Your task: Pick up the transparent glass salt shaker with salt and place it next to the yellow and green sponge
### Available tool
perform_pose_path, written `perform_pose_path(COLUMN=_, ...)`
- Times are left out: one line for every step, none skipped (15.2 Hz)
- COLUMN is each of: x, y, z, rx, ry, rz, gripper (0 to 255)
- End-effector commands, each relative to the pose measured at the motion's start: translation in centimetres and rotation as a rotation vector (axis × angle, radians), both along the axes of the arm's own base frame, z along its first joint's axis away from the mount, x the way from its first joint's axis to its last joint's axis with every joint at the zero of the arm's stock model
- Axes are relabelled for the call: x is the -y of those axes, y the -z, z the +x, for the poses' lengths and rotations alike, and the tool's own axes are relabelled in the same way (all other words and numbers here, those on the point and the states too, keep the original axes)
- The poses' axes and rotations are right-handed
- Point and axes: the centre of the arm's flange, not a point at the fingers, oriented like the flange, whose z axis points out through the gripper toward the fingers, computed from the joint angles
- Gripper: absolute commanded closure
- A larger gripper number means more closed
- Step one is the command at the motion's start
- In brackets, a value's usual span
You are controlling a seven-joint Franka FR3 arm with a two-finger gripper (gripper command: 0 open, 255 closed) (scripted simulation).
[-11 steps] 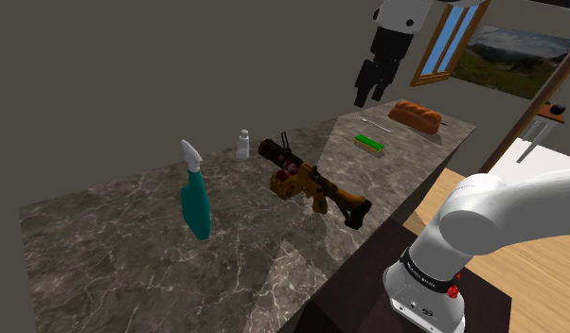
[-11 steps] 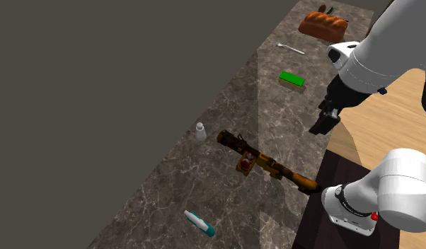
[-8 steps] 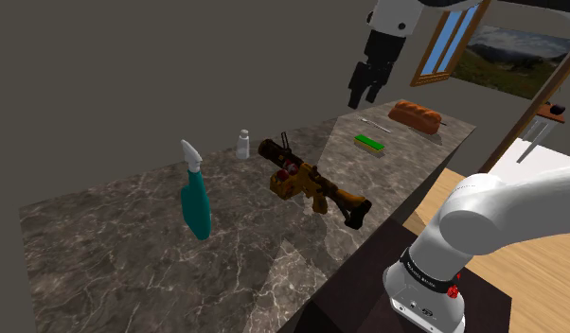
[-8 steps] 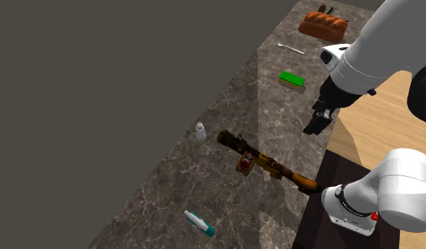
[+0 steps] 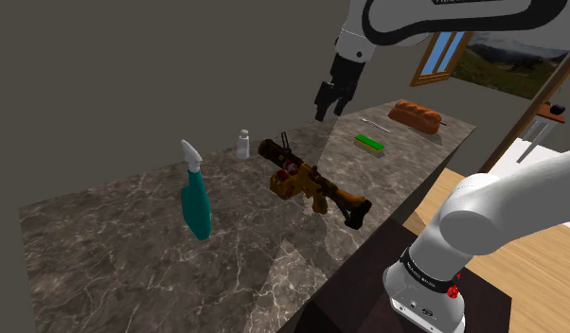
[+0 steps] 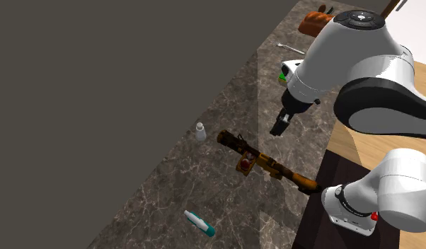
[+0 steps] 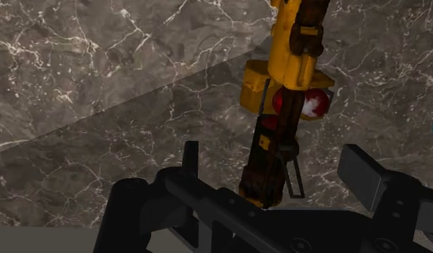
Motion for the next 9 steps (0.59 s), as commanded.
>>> perform_pose_path(x=-0.4, y=1.7, z=2.1, rx=0.015, ry=-0.001, rz=0.011, gripper=0)
perform_pose_path(x=-0.5, y=2.4, z=3.1, rx=0.022, ry=-0.001, rz=0.015, gripper=0)
perform_pose_path(x=-0.7, y=3.2, z=4.0, rx=0.029, ry=-0.002, rz=0.020, gripper=0)
perform_pose_path(x=-0.8, y=4.0, z=5.0, rx=0.035, ry=-0.002, rz=0.025, gripper=0)
perform_pose_path(x=-1.0, y=4.8, z=5.9, rx=0.042, ry=-0.003, rz=0.030, gripper=0)
perform_pose_path(x=-1.1, y=5.5, z=6.9, rx=0.048, ry=-0.003, rz=0.035, gripper=0)
perform_pose_path(x=-1.3, y=6.3, z=7.9, rx=0.055, ry=-0.004, rz=0.040, gripper=0)
perform_pose_path(x=-1.4, y=7.0, z=8.9, rx=0.061, ry=-0.004, rz=0.045, gripper=0)
perform_pose_path(x=-1.6, y=7.7, z=9.8, rx=0.068, ry=-0.005, rz=0.050, gripper=0)
